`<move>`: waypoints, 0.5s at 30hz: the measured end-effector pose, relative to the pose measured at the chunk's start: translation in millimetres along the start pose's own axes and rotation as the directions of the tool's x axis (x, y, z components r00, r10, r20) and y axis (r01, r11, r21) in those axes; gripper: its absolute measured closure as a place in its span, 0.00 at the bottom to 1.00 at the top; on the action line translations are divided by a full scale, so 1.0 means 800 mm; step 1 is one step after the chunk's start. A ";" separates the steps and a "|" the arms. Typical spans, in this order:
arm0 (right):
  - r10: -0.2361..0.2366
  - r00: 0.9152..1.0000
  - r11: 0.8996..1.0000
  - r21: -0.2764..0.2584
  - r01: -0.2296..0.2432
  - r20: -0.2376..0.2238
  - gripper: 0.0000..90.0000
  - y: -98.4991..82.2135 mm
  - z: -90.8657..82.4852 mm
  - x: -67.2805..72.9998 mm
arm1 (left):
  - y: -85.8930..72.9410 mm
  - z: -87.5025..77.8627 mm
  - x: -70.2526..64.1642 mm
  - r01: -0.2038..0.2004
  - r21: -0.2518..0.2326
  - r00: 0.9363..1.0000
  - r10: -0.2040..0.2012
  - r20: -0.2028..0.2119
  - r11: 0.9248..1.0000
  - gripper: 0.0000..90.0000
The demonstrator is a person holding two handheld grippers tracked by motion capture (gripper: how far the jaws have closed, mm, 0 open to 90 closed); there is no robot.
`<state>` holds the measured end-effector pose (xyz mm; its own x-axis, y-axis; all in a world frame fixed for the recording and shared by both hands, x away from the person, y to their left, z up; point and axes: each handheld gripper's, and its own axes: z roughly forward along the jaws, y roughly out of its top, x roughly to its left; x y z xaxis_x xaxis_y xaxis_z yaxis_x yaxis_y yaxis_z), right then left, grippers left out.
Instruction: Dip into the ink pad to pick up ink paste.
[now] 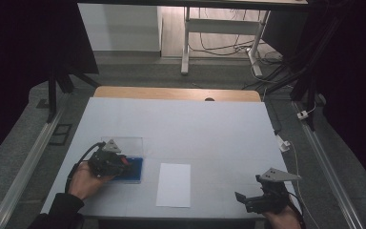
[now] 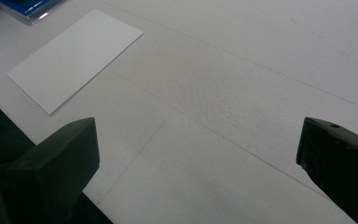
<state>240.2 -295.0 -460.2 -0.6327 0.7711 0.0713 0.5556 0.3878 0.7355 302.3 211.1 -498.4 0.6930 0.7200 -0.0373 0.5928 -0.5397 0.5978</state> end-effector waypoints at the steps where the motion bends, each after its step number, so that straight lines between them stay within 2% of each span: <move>1: 0.000 1.000 1.000 0.001 0.000 0.001 0.00 0.000 0.000 0.000 | 0.000 0.000 0.000 0.002 0.000 1.000 -0.002 -0.001 1.000 0.65; 8: 0.001 1.000 1.000 0.002 -0.001 0.000 0.00 0.000 0.000 0.000 | -0.001 0.002 -0.004 -0.011 0.002 1.000 0.011 -0.017 1.000 0.65; 12: 0.001 1.000 1.000 0.002 -0.001 0.000 0.00 0.000 0.000 0.000 | -0.003 0.003 -0.005 -0.005 -0.007 1.000 0.005 -0.020 1.000 0.65; 15: 0.001 1.000 1.000 0.003 -0.001 0.000 0.00 0.000 0.000 0.001 | -0.002 0.004 -0.009 -0.021 -0.004 0.999 0.021 -0.038 1.000 0.65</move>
<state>240.1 -294.5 -460.2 -0.6320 0.7716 0.0718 0.5576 0.3884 0.7337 297.3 205.6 -501.5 0.6893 0.7244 0.0060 0.5763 -0.5533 0.6015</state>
